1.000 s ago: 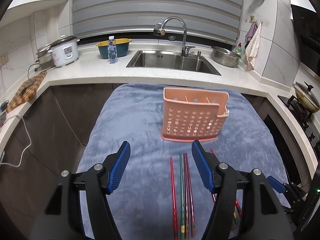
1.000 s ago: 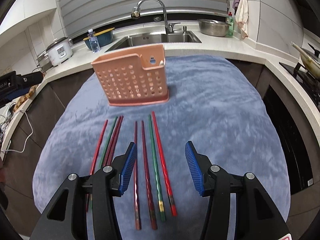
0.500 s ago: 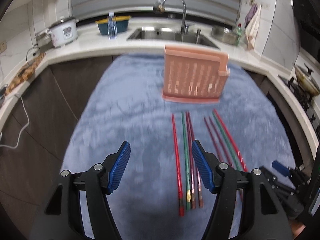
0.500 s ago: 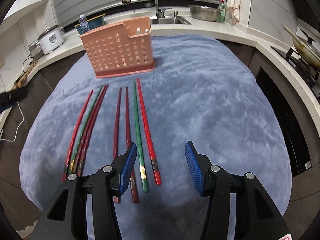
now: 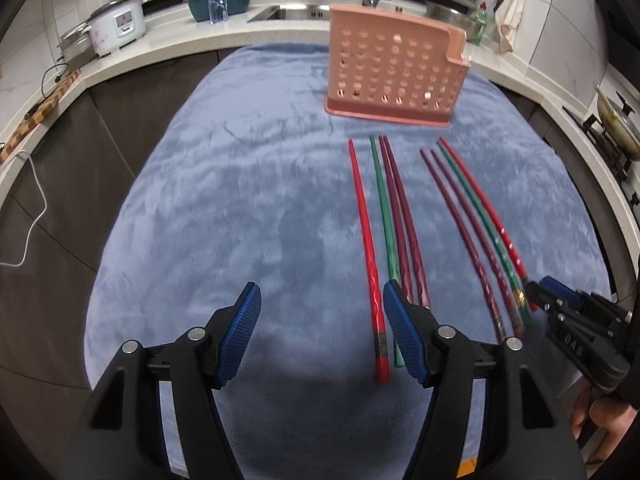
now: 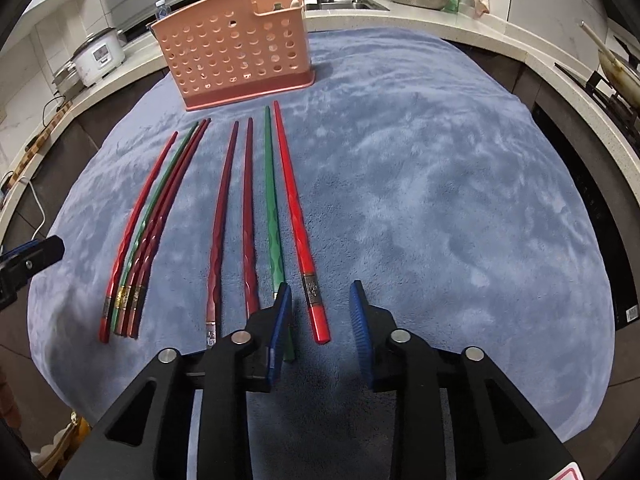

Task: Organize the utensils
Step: 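Move the right tool back over the chopsticks and open it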

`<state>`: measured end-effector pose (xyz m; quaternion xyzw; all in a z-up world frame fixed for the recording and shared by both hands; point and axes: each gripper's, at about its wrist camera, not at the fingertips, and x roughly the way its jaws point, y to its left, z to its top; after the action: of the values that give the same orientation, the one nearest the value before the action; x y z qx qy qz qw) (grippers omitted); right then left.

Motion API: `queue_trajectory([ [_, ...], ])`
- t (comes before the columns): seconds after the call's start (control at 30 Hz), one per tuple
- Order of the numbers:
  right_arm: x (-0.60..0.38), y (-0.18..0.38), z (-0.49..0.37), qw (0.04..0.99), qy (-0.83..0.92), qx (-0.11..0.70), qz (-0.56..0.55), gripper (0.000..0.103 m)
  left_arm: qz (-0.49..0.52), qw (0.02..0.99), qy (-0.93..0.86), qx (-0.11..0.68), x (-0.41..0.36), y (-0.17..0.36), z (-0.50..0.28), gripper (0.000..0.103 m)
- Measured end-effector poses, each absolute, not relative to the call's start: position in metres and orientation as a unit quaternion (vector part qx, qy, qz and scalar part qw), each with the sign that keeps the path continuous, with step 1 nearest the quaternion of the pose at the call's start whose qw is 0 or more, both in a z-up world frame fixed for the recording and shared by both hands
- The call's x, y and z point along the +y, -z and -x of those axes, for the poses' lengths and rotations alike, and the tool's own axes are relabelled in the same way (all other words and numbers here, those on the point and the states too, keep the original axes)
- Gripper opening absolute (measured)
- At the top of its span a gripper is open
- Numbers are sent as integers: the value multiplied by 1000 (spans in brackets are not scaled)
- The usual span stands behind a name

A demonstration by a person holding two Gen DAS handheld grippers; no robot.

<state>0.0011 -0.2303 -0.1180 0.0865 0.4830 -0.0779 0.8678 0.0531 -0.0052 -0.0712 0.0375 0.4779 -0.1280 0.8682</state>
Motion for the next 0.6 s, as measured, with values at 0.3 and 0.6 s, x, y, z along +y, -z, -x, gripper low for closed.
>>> queue_trajectory([
  [0.3,-229,126,-4,866,76,489,-73,17,-52,848,145,507,-15,96,-50,55],
  [0.6,-229,126,-4,866,76,489,-73,17,-53,835,157,525,-23,110,-49,54],
])
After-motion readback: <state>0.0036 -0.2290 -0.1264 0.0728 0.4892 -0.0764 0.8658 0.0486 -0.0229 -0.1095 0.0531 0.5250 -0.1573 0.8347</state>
